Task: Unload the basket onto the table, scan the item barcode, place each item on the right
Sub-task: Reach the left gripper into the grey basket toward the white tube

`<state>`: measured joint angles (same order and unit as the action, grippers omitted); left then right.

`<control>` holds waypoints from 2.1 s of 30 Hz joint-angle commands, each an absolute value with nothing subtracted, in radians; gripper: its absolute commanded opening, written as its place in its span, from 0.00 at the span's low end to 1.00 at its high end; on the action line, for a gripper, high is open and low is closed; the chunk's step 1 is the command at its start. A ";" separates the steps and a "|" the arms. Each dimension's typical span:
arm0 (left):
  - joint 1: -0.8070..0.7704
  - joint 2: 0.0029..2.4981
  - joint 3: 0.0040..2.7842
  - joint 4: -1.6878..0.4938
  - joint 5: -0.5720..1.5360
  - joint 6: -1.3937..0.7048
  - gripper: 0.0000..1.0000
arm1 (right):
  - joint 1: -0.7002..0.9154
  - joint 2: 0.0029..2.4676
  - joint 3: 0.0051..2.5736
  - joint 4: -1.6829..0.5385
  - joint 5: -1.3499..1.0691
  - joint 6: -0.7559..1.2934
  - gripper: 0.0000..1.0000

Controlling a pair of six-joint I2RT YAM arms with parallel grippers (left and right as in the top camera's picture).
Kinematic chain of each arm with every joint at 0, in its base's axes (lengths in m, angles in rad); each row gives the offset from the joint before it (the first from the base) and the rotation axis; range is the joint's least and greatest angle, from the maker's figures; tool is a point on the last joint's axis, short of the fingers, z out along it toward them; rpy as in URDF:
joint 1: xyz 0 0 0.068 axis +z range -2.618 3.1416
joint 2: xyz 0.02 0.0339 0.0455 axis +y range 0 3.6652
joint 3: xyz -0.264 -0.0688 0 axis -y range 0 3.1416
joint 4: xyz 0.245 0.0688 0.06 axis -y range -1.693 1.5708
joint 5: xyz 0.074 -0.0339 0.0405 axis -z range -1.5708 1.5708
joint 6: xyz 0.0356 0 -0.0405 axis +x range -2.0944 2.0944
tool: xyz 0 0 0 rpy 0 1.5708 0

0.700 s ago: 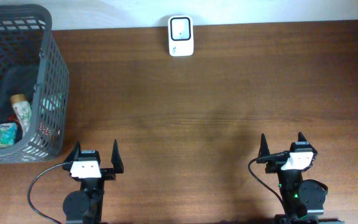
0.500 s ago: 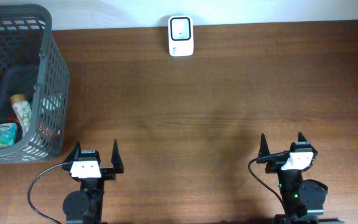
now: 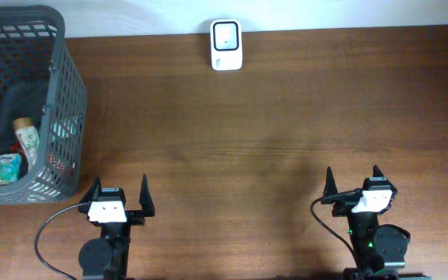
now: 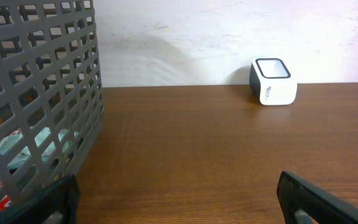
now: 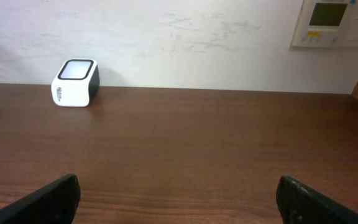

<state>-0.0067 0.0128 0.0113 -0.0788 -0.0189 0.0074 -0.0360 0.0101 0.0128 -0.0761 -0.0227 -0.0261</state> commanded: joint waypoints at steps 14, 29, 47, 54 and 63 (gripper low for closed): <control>-0.001 0.005 0.009 -0.084 -0.019 0.023 0.99 | -0.039 0.004 0.006 -0.080 -0.007 -0.018 0.99; -0.001 0.043 0.073 0.777 0.109 0.023 0.99 | -0.039 0.004 0.006 -0.080 -0.007 -0.018 0.99; 0.443 1.817 2.284 -0.951 -0.291 0.286 0.99 | -0.039 0.004 0.006 -0.080 -0.007 -0.018 0.99; 0.503 1.921 2.137 -1.096 -0.251 0.271 0.99 | -0.039 0.004 0.006 -0.080 -0.007 -0.018 0.99; 0.551 1.971 1.824 -1.078 -0.269 0.180 0.95 | -0.039 0.004 0.006 -0.080 -0.007 -0.018 0.99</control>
<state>0.5461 1.9644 1.8946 -1.0958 -0.2668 0.2024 -0.0360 0.0113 0.0128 -0.0769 -0.0154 -0.0261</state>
